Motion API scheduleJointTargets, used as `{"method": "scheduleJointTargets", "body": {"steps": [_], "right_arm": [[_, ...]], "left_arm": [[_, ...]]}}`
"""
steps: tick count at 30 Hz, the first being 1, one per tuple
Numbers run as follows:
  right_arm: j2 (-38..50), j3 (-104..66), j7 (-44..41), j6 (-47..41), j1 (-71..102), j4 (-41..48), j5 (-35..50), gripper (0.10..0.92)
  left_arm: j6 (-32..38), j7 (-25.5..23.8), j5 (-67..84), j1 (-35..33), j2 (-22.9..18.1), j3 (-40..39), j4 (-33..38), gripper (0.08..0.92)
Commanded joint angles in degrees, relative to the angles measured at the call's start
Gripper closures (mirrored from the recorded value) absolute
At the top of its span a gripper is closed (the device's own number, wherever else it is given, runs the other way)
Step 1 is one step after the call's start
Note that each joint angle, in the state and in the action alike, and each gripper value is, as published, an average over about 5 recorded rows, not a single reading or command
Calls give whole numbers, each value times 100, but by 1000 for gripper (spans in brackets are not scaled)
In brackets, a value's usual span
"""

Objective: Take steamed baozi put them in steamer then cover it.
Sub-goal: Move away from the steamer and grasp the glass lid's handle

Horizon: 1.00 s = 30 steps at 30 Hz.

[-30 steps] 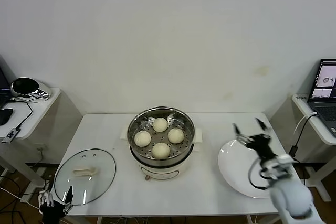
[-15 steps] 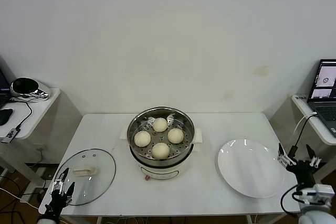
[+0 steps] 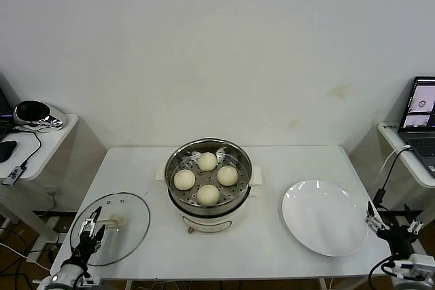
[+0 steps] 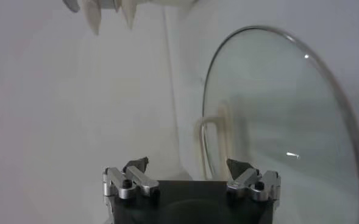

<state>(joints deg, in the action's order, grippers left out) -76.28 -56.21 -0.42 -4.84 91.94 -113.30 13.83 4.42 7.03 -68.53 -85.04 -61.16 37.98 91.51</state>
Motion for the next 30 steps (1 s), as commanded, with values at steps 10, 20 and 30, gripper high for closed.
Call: {"method": "scheduleJointTargets", "body": {"steps": [10,20,30], "right_arm": [[-148,-74,-26,12,242,2,-149,203],[-164,-20,-44,12,234,-23,-190,203],[-158,13,-50,12,259,-59,-190,203]], "left_arm": [[-14,-58,166,1157,137,-355,-826,177],[55,37,406,1119,51,-397,-1196,336],[169,267,621,1081,-20,-367,-1314,622]]}}
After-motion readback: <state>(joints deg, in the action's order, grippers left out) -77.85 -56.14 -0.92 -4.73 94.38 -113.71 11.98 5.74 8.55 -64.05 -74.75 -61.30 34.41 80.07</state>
